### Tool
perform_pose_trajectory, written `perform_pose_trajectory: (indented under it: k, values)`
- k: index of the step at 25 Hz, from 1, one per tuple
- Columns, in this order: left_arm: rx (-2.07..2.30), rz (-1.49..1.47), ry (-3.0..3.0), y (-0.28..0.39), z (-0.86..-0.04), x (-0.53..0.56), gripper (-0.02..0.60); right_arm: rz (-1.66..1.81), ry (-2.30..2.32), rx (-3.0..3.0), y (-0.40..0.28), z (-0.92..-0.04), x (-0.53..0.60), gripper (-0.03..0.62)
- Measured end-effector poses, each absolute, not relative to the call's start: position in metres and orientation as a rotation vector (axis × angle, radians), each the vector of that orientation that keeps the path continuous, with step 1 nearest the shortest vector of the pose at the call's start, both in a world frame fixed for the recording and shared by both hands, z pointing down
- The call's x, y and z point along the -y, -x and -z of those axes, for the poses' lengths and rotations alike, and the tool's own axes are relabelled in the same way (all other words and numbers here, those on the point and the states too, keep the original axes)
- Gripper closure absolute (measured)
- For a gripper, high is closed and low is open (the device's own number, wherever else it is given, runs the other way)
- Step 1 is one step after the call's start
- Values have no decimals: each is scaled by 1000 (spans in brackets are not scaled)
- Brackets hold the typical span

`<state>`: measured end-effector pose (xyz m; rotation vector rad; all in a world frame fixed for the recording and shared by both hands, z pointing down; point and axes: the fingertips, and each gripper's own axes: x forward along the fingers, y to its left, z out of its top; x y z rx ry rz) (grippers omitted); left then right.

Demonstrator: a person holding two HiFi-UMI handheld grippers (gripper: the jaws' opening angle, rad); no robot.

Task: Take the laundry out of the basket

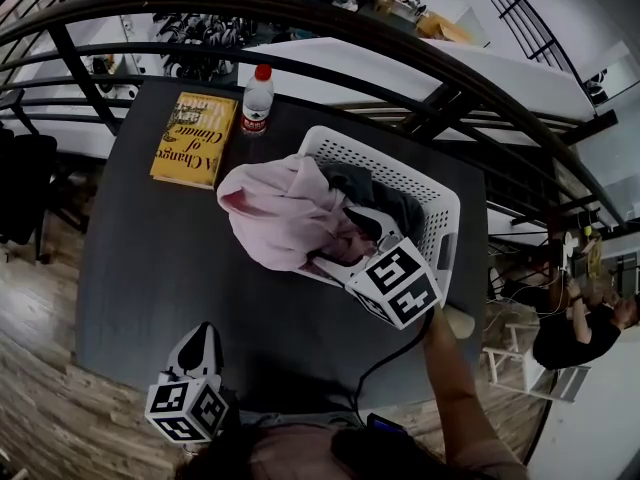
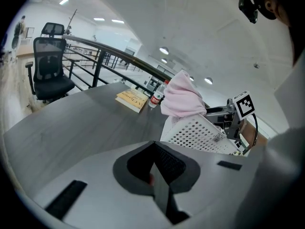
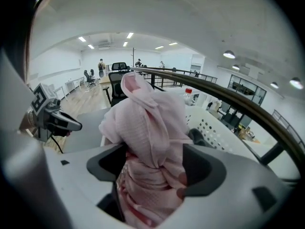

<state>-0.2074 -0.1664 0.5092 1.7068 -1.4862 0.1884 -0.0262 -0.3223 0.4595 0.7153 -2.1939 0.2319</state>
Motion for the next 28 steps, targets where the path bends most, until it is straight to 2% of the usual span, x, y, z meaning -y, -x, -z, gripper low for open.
perform_pose_trajectory:
  k: [20,28]
  values:
    - [1461,-219,-1693,207,-525,171,583,-382,-557,2086,45,-502,337,223]
    - [1464,-212,-1693,209,-524,170,583,-377,-556,2088,43,-500,336,331]
